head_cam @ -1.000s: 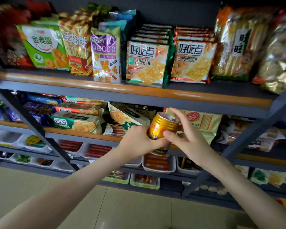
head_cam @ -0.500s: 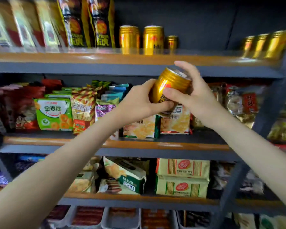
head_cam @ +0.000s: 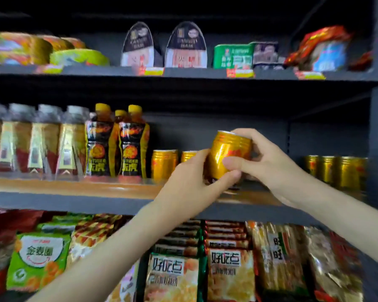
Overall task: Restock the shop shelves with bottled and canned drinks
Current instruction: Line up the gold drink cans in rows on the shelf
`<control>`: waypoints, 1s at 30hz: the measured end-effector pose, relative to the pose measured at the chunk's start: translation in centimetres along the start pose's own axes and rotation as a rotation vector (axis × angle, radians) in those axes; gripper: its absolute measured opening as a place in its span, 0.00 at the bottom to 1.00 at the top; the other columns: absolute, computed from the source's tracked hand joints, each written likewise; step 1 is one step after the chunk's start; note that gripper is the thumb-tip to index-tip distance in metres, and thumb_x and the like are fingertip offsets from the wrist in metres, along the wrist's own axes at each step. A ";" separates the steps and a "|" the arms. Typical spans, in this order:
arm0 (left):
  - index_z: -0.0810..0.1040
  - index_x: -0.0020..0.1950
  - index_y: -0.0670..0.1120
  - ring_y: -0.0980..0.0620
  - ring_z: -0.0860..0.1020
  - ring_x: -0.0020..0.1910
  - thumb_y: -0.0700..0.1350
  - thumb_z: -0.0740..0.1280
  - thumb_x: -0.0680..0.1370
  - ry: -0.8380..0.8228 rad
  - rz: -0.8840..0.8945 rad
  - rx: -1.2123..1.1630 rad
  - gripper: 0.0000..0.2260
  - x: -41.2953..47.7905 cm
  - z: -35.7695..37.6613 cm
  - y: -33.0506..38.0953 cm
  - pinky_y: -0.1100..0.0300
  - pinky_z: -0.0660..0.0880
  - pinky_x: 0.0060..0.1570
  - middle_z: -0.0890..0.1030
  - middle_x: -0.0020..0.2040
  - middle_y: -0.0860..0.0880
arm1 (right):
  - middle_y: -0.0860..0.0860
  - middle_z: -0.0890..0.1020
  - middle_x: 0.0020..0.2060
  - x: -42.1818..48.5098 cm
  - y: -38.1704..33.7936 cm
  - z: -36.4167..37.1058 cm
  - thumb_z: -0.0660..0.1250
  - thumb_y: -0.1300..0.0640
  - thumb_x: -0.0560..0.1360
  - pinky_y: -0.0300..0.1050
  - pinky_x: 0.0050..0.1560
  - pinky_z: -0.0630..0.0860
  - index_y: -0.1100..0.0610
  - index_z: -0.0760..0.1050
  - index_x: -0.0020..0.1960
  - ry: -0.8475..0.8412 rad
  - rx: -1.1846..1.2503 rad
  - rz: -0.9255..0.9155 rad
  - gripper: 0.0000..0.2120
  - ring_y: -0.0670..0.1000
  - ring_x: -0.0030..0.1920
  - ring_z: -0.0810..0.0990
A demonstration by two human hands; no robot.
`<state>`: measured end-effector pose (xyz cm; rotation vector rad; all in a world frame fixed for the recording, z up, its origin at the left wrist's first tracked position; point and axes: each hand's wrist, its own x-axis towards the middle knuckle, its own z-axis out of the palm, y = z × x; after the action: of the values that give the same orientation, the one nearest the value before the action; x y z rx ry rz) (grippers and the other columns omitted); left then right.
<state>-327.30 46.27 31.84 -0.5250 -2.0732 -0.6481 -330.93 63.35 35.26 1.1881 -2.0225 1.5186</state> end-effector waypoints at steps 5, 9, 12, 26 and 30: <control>0.69 0.71 0.47 0.53 0.70 0.65 0.64 0.53 0.76 0.002 0.245 0.435 0.30 4.5 0.5 -3.8 0.66 0.64 0.62 0.74 0.65 0.50 | 0.45 0.83 0.48 4.2 2.8 -2.6 0.78 0.54 0.66 0.50 0.56 0.79 0.39 0.76 0.53 0.061 -0.076 0.083 0.20 0.47 0.50 0.81; 0.74 0.64 0.45 0.48 0.76 0.54 0.59 0.56 0.76 0.029 0.327 0.538 0.25 7.2 1.4 -5.2 0.55 0.76 0.53 0.77 0.56 0.48 | 0.47 0.82 0.49 6.9 4.7 -3.3 0.79 0.53 0.66 0.42 0.44 0.76 0.45 0.74 0.53 0.006 -0.171 0.179 0.20 0.47 0.50 0.81; 0.75 0.61 0.45 0.48 0.77 0.48 0.58 0.59 0.75 -0.028 0.447 0.636 0.22 8.9 1.0 -6.3 0.54 0.79 0.45 0.77 0.51 0.48 | 0.49 0.80 0.52 9.0 6.1 -3.5 0.79 0.51 0.66 0.43 0.44 0.74 0.49 0.70 0.52 -0.094 -0.258 0.249 0.22 0.49 0.52 0.79; 0.80 0.49 0.48 0.51 0.77 0.41 0.53 0.57 0.79 -0.173 0.794 0.771 0.15 10.2 0.5 -8.6 0.59 0.74 0.42 0.78 0.43 0.51 | 0.47 0.75 0.54 13.0 12.7 -3.3 0.78 0.48 0.67 0.45 0.52 0.76 0.49 0.64 0.55 -0.236 -0.583 0.309 0.26 0.48 0.55 0.75; 0.80 0.48 0.48 0.51 0.77 0.41 0.54 0.56 0.80 -0.168 0.809 0.759 0.16 10.1 0.5 -9.0 0.58 0.75 0.42 0.78 0.43 0.50 | 0.46 0.65 0.61 13.2 13.4 -4.2 0.79 0.46 0.63 0.45 0.60 0.72 0.46 0.56 0.61 -0.438 -0.834 0.214 0.38 0.47 0.62 0.67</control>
<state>-338.11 40.87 37.87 -0.8825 -1.8386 0.6442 -350.04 62.75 37.64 0.9991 -2.7109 0.3447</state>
